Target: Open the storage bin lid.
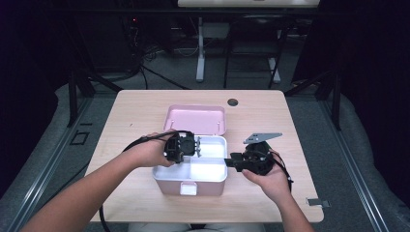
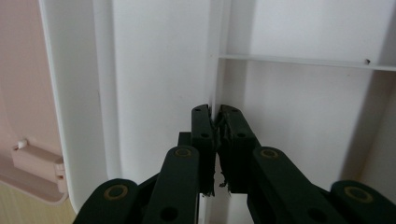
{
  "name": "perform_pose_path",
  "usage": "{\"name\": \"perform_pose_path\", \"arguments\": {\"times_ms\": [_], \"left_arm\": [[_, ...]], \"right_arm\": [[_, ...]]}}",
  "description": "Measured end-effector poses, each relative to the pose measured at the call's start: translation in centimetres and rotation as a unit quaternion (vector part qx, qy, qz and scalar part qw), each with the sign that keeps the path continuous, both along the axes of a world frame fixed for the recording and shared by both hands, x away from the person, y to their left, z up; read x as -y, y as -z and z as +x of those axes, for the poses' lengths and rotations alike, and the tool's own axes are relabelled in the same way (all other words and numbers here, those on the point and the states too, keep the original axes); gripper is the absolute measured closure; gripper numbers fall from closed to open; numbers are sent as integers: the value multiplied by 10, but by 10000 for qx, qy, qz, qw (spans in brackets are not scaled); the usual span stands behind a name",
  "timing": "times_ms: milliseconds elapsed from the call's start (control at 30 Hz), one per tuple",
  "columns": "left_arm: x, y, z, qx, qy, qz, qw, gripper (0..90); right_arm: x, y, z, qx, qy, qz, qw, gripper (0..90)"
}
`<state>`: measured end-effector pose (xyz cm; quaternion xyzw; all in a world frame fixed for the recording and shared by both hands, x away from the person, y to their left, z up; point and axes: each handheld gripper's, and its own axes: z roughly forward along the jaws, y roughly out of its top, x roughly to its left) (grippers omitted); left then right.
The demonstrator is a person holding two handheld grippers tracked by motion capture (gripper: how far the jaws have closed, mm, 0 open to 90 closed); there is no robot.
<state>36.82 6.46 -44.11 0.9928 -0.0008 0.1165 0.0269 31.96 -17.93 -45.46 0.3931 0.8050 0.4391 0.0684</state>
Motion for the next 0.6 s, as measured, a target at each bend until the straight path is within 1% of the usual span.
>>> {"name": "perform_pose_path", "arguments": {"times_ms": [67, 100, 133, 333, 400, 433, 467, 533, 567, 600], "left_arm": [[-1, -2, 0, -9, 24, 0, 10000, 857], [-1, -2, 0, -9, 24, 0, 10000, 859], [-1, -3, 0, -31, 2, -40, 10000, 862], [-5, -11, -2, 65, 38, -125, 9999, 878], [-6, -17, -4, 144, 52, -206, 9997, 888], [-8, -22, -4, 237, 58, -264, 9994, 892], [-10, -27, -5, 302, 58, -264, 9992, 892], [-13, -35, -6, 289, -7, -297, 9991, 893], [-17, -38, -5, 311, -73, -360, 9988, 893], [-19, -40, -5, 282, -138, -377, 9988, 893]], "right_arm": [[6, -3, 0, 20, 92, 61, 9999, 633], [6, -3, 0, 20, 92, 61, 9999, 633], [11, -5, 1, 41, 149, 85, 9998, 633], [22, -8, 3, 87, 310, 165, 9993, 632], [24, -8, 3, 69, 349, 179, 9992, 631], [24, -8, 3, 73, 360, 178, 9992, 631], [25, -8, 3, 69, 373, 191, 9991, 630], [25, -8, 3, 68, 384, 184, 9991, 630], [25, -8, 4, 69, 385, 175, 9991, 629], [25, -8, 4, 70, 384, 181, 9991, 629]]}}
